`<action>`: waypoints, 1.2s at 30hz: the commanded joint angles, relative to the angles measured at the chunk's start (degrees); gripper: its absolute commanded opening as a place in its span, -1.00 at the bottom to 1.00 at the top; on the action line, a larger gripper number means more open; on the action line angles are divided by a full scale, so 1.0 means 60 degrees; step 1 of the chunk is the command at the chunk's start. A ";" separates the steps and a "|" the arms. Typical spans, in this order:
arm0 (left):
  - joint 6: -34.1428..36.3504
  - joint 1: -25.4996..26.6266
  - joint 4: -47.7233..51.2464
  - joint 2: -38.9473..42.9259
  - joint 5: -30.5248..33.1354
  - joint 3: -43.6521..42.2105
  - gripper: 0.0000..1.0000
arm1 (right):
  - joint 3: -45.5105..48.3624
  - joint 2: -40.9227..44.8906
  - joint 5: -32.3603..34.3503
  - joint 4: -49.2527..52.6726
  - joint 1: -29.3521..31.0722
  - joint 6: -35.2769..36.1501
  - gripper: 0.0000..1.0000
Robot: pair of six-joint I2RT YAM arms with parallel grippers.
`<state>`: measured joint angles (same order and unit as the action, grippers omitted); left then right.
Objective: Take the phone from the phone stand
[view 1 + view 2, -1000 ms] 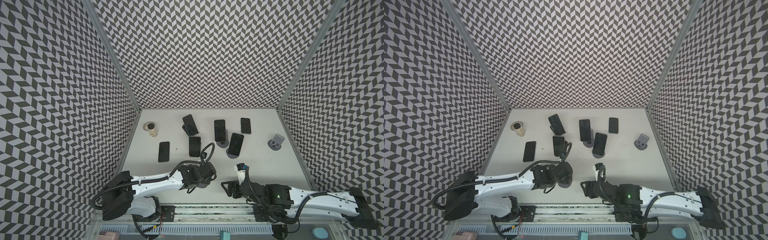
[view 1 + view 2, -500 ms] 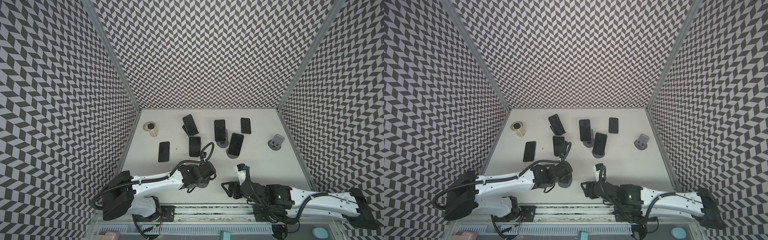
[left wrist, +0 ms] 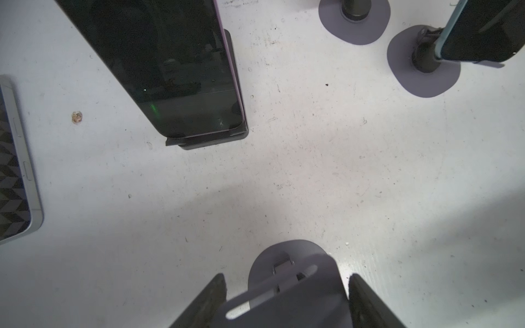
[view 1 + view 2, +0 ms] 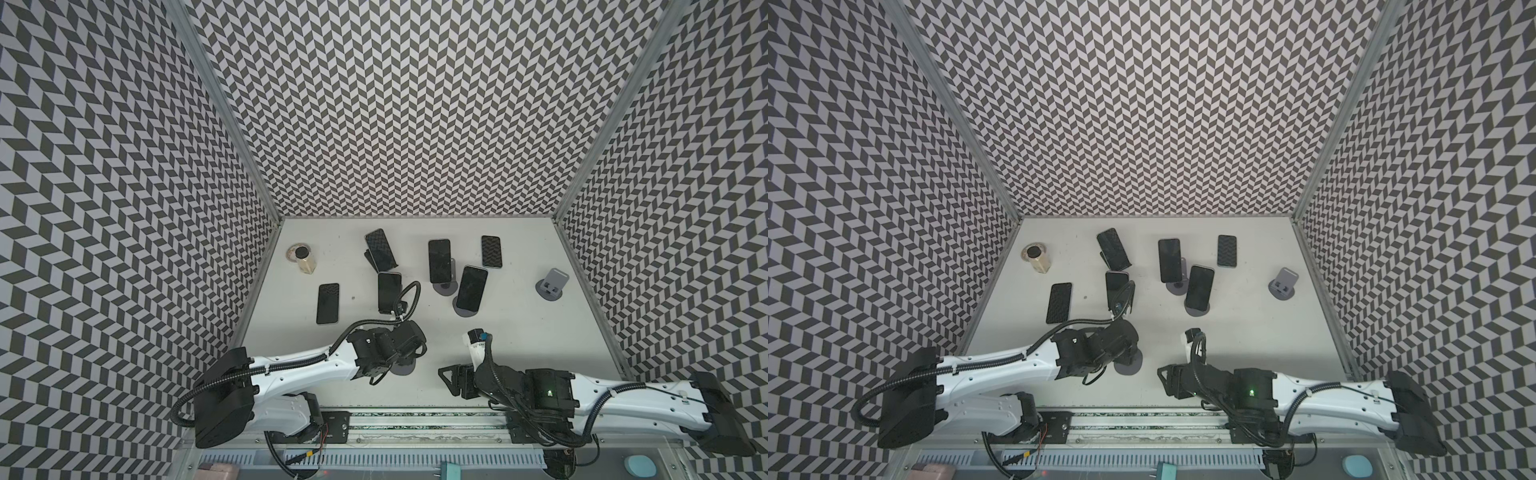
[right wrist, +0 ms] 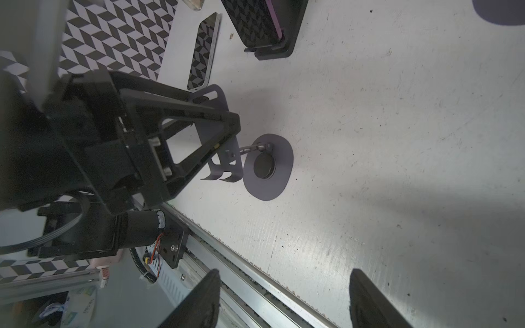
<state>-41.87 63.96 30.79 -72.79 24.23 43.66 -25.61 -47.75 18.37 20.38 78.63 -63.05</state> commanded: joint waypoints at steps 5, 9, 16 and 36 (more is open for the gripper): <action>0.0047 -0.0096 0.0098 0.0216 -0.0010 -0.0121 0.38 | -0.0288 -0.0193 -0.0051 -0.0541 0.0049 -0.0101 0.40; 0.0078 -0.0141 0.0113 0.0117 -0.0024 -0.0121 0.50 | -0.0236 -0.0152 -0.0113 -0.0533 0.0049 -0.0196 0.40; 0.0078 -0.0143 -0.0029 -0.0243 -0.0126 0.0075 0.55 | -0.0190 -0.0023 -0.0089 -0.0418 0.0062 -0.0245 0.40; 0.0518 -0.0451 0.0084 -0.0186 -0.0568 0.0208 0.59 | 0.0144 0.0559 -0.0182 -0.0160 0.0049 -0.0592 0.40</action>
<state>-39.11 61.67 29.61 -76.20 21.63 43.64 -25.41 -45.30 17.17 20.38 78.63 -64.88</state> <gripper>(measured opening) 0.790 0.699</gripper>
